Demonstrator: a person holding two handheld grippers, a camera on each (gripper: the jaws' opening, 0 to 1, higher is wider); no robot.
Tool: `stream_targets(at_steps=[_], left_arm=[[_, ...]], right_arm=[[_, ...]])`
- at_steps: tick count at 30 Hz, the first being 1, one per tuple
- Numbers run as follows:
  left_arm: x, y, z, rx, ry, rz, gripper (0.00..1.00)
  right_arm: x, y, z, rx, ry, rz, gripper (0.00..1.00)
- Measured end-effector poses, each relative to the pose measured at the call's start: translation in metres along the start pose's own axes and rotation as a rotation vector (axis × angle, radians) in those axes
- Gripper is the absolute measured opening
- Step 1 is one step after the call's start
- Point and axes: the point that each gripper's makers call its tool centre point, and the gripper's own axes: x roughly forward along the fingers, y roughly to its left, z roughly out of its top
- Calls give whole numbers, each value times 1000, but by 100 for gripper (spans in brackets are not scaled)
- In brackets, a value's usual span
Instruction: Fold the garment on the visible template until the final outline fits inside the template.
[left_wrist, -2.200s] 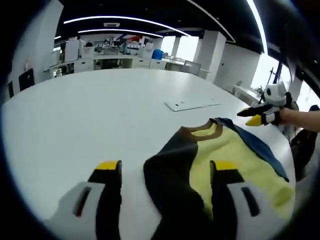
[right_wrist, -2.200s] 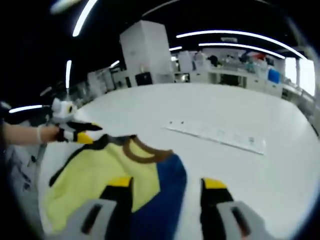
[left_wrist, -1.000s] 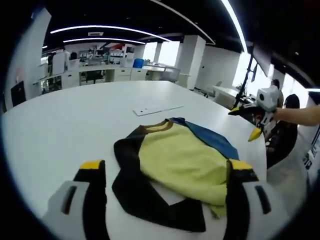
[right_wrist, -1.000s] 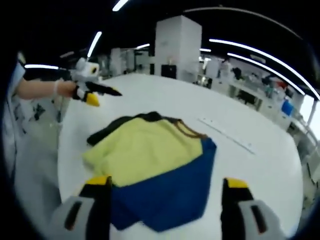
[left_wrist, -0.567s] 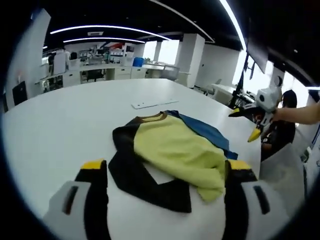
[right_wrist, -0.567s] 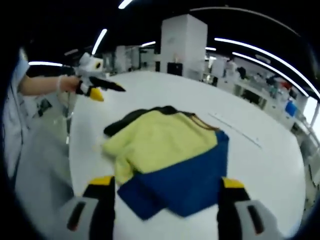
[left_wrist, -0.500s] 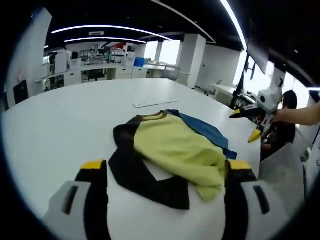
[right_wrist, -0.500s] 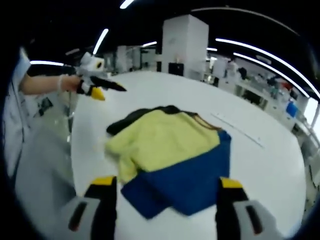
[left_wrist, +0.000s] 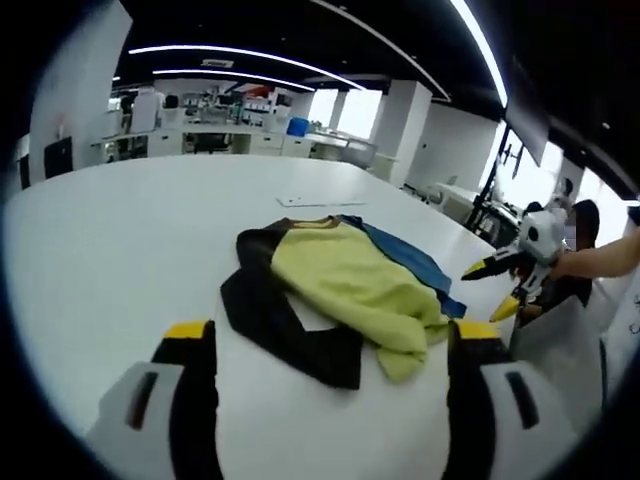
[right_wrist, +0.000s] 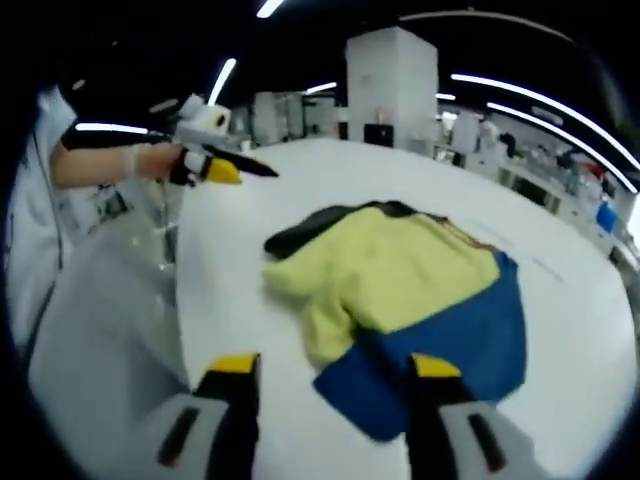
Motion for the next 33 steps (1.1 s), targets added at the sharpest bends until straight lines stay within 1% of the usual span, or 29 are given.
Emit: stream_targets(at_steps=[1, 2, 4, 6, 8, 11, 13, 14, 15, 19, 23, 24, 25, 28, 32, 33], left_arm=[[-1, 0, -1, -3, -2, 1, 93], [-2, 1, -1, -6, -5, 2, 93], [-3, 0, -1, -10, -10, 3, 93], [-4, 1, -2, -10, -11, 6, 92], [-7, 0, -2, -13, -17, 10, 92], [-10, -1, -5, -19, -22, 16, 92], [-11, -1, -8, -26, -22, 18, 92], [-11, 1, -9, -29, -21, 20, 92], [-12, 1, -10, -32, -21, 22, 92], [-15, -1, -12, -38, -17, 27, 92], [-17, 2, -14, -47, -18, 30, 91], [-17, 3, -14, -50, -18, 30, 91], [-17, 3, -14, -50, -19, 30, 91], [-17, 1, -14, -50, -17, 28, 91], [-14, 0, -15, -51, -15, 23, 91], [-14, 0, -14, -52, -15, 21, 91]], right_arm=[[3, 1, -3, 1, 8, 4, 53], [7, 0, -7, -16, 26, -12, 47], [13, 1, -11, -16, 35, -11, 43], [15, 0, -13, -4, 43, -28, 39], [15, -2, -15, -8, 50, -44, 32], [18, -3, -19, 2, 59, -41, 25], [21, -3, -22, -10, 77, -37, 22], [22, -4, -26, -38, 97, -45, 20], [23, -3, -27, -43, 103, -47, 18], [29, -3, -32, -35, 118, -46, 14], [34, -3, -38, -38, 145, -45, 13], [33, -5, -36, -45, 136, -56, 12], [32, -7, -37, -38, 144, -61, 10], [31, -11, -37, -44, 139, -79, 5], [31, -16, -37, -26, 130, -92, 0], [31, -15, -37, 1, 127, -98, 0]])
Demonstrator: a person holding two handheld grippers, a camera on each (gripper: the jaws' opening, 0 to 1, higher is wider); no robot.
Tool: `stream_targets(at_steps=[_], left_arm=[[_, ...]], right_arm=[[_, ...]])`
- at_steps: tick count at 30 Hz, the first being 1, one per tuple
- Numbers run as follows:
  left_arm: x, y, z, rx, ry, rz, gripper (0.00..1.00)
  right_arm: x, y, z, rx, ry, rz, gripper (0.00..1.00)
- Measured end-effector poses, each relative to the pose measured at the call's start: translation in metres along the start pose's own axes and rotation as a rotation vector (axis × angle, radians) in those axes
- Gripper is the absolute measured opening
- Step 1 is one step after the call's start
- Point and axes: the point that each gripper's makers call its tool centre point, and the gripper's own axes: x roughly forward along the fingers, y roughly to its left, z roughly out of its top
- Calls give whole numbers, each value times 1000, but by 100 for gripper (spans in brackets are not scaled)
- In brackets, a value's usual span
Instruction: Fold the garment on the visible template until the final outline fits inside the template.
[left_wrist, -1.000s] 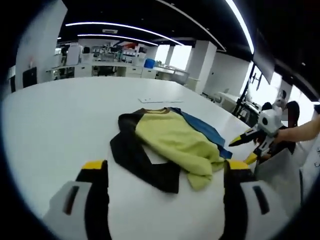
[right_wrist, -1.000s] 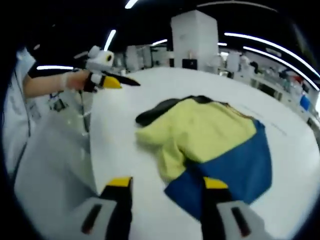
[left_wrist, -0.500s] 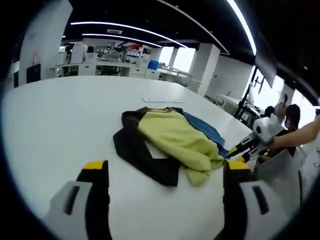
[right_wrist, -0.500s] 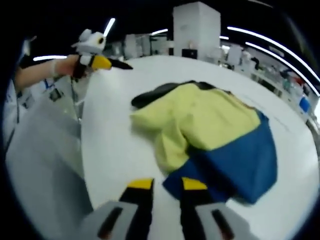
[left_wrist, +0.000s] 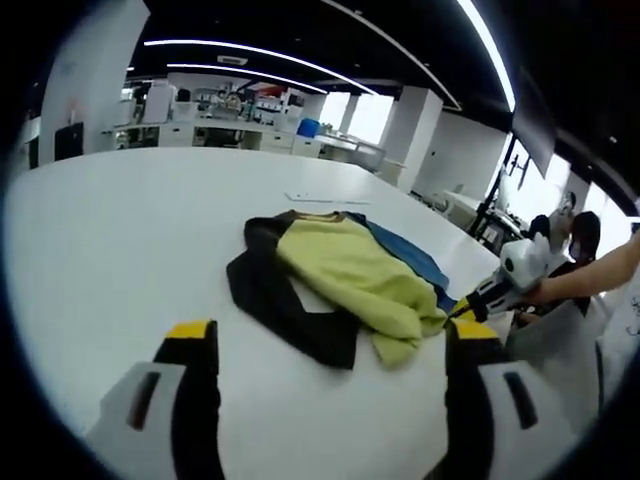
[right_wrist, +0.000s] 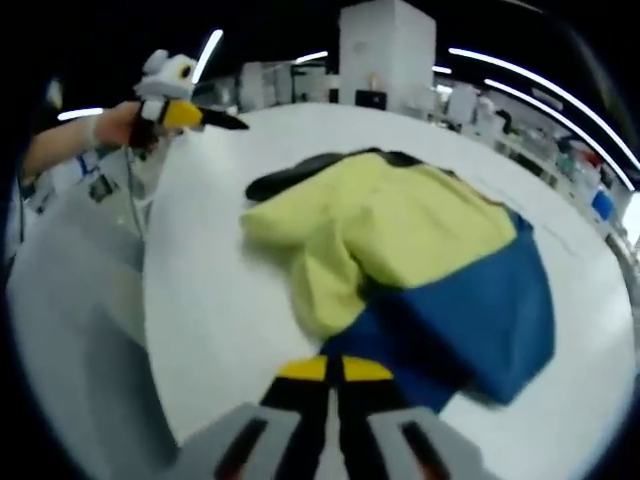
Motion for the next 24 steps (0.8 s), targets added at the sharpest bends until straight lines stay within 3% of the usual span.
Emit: stream_targets(at_steps=[5, 12, 17, 24], left_arm=[[2, 0, 4, 6, 1, -5, 91], [5, 0, 10, 11, -7, -5, 90], [8, -1, 11, 13, -7, -14, 90], [14, -1, 12, 16, -2, -28, 89]], right_arm=[[-3, 2, 2, 48, 4, 10, 0], [-35, -4, 20, 88, -75, -9, 0], [-68, -29, 33, 177, -165, -67, 0], [-115, -89, 44, 379, -308, -166, 0]])
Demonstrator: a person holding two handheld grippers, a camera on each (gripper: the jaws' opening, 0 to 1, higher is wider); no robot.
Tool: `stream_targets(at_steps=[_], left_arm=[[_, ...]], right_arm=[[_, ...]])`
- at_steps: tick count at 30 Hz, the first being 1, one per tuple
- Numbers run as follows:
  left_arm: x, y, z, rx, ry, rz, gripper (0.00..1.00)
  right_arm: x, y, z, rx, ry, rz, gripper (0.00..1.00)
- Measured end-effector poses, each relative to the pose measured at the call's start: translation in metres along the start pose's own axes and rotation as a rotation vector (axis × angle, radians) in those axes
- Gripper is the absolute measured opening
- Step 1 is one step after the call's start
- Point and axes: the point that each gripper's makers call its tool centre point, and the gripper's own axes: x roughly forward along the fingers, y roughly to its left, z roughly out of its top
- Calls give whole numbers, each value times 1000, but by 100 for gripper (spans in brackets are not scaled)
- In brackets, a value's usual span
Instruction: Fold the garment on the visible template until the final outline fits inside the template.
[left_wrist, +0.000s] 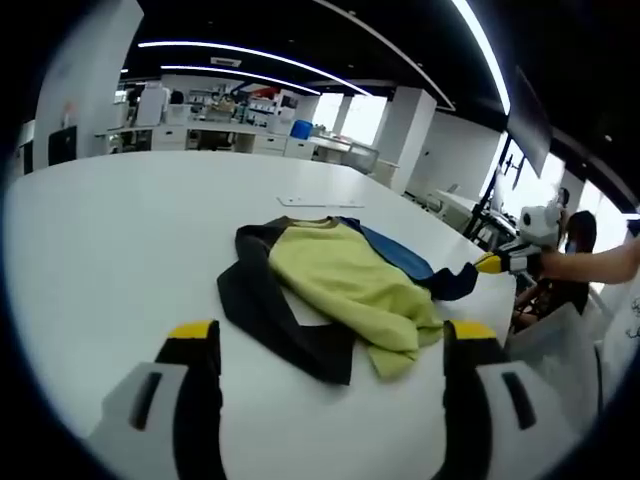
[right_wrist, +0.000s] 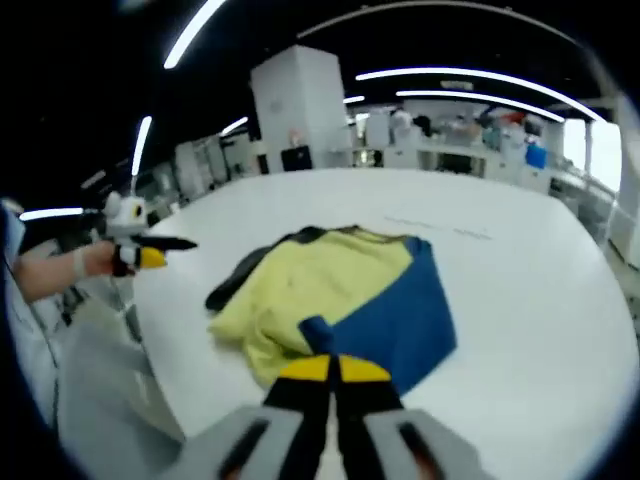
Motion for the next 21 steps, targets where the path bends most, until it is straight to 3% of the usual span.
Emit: stream_targets(at_steps=[2, 6, 12, 14, 20, 21], left_arm=[[3, 1, 1, 2, 3, -3, 88], [7, 0, 4, 4, 1, -7, 87], [15, 1, 7, 3, 2, -9, 87], [16, -1, 6, 0, 6, -9, 87], [18, 1, 1, -6, 24, -5, 86], [18, 2, -1, -8, 27, -3, 86]], right_arm=[[-10, -18, 13, 53, -47, -41, 0], [-26, -59, 23, 87, -74, -128, 0], [-36, -105, 19, 167, -93, -209, 0], [-37, -111, 17, 181, -92, -221, 0], [-44, -156, 5, 197, -46, -311, 0], [-45, -174, 4, 207, -39, -328, 0]])
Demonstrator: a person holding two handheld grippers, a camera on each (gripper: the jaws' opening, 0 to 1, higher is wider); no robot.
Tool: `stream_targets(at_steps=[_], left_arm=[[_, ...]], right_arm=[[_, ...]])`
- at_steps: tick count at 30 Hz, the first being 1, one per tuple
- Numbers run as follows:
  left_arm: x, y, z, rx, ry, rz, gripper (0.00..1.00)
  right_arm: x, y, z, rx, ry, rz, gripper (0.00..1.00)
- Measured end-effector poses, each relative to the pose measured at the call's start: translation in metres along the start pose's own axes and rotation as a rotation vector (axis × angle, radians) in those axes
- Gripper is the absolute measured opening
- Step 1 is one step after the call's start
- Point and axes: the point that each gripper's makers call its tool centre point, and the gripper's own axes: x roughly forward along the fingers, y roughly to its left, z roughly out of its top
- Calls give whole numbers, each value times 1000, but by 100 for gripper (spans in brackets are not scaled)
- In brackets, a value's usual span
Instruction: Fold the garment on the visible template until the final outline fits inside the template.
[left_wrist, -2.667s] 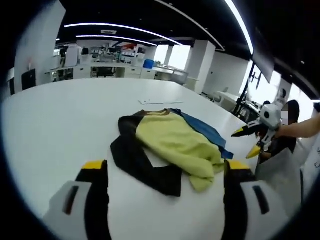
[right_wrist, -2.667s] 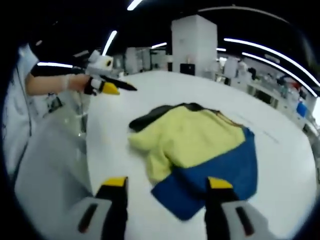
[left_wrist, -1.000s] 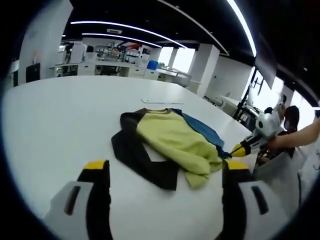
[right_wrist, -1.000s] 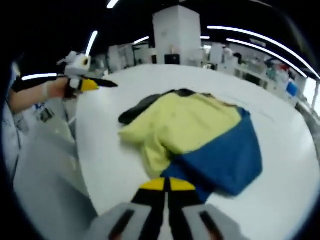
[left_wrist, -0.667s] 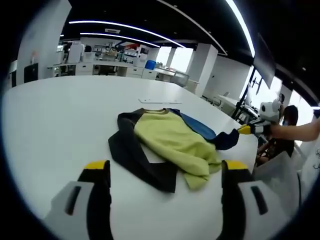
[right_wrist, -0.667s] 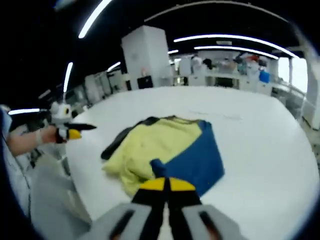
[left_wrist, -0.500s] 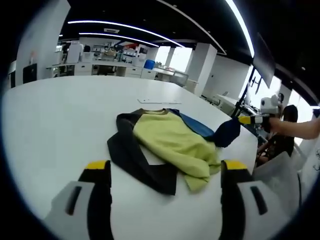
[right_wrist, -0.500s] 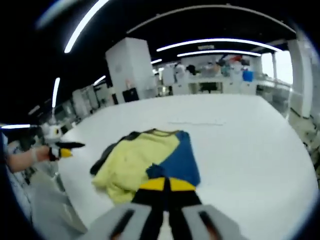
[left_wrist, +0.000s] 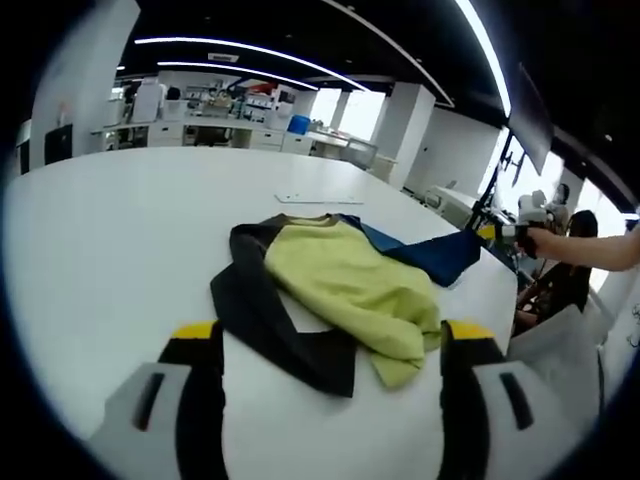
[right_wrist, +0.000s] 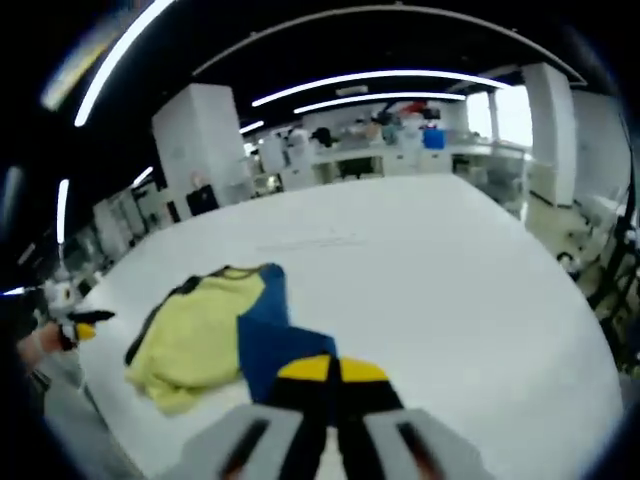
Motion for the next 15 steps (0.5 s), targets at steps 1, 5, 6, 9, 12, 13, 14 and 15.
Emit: stream_targets(at_steps=[1, 5, 6, 9, 12, 13, 14, 15], left_arm=[[0, 1, 0, -2, 0, 3, 86], [0, 3, 0, -13, -3, 14, 86], [-1, 3, -1, -13, 1, 17, 86], [-1, 5, -3, -9, 14, 32, 85], [-2, 11, 0, 6, 8, 57, 83], [-2, 12, 0, 3, 6, 63, 82], [-2, 15, 0, -11, 2, 68, 83], [-2, 15, 1, -18, -1, 71, 84]], right_arm=[[1, -6, 1, 3, 3, -8, 0], [3, -26, 4, 3, 20, -57, 0], [3, -28, 5, 8, 19, -70, 0], [11, -56, 14, 36, 1, -114, 0], [14, -65, 15, 55, -2, -132, 0], [17, -71, 16, 57, 0, -140, 0], [18, -72, 15, 55, -1, -148, 0], [19, -73, 15, 58, -1, -153, 0]])
